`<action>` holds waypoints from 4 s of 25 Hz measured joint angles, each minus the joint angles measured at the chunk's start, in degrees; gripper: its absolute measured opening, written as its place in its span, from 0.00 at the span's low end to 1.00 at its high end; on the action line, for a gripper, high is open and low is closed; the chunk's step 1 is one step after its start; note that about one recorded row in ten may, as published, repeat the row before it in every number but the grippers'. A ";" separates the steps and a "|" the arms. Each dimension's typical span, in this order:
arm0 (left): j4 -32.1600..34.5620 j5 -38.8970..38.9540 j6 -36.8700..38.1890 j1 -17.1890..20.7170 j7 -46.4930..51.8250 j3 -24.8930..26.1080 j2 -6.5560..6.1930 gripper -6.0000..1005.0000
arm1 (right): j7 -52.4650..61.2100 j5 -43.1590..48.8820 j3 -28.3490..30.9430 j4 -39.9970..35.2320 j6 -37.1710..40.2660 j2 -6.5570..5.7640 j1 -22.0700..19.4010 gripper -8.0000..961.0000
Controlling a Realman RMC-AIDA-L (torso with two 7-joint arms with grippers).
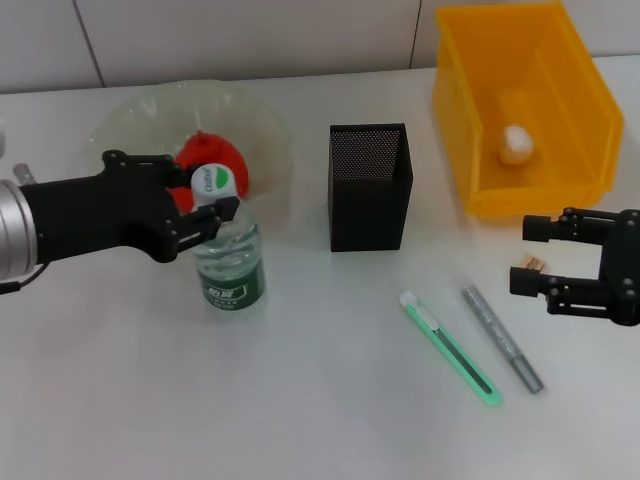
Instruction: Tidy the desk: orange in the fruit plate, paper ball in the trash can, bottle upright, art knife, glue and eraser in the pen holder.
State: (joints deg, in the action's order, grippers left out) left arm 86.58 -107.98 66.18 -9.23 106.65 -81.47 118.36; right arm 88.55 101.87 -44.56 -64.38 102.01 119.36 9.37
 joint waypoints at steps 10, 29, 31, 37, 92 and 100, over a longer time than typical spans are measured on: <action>-0.46 2.12 1.89 1.76 -1.86 3.87 0.03 0.45 | 0.04 0.00 0.00 1.64 -0.15 -0.01 1.26 0.74; -2.87 2.89 1.56 1.89 -4.42 6.47 0.18 0.45 | 0.04 0.00 0.00 1.89 -0.24 -0.09 1.35 0.74; -3.43 3.17 1.57 1.72 -4.95 6.87 0.14 0.45 | 0.04 0.00 0.01 1.90 -0.24 -0.09 1.35 0.74; -3.60 3.21 1.87 1.67 -5.40 6.89 0.12 0.45 | 0.04 0.00 0.00 1.89 -0.24 -0.09 1.35 0.74; -5.17 4.52 2.12 0.79 -6.85 8.32 0.15 0.46 | 0.04 0.11 0.00 2.84 -0.76 -0.09 2.95 0.74; -4.83 5.95 2.81 0.80 -6.94 8.86 -0.01 0.71 | 0.04 0.25 0.00 3.38 -0.77 -0.17 3.22 0.74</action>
State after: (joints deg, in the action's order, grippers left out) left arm 81.75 -102.03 68.99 -8.44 99.71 -72.61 118.34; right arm 88.59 102.12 -44.56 -60.99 101.25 119.19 12.59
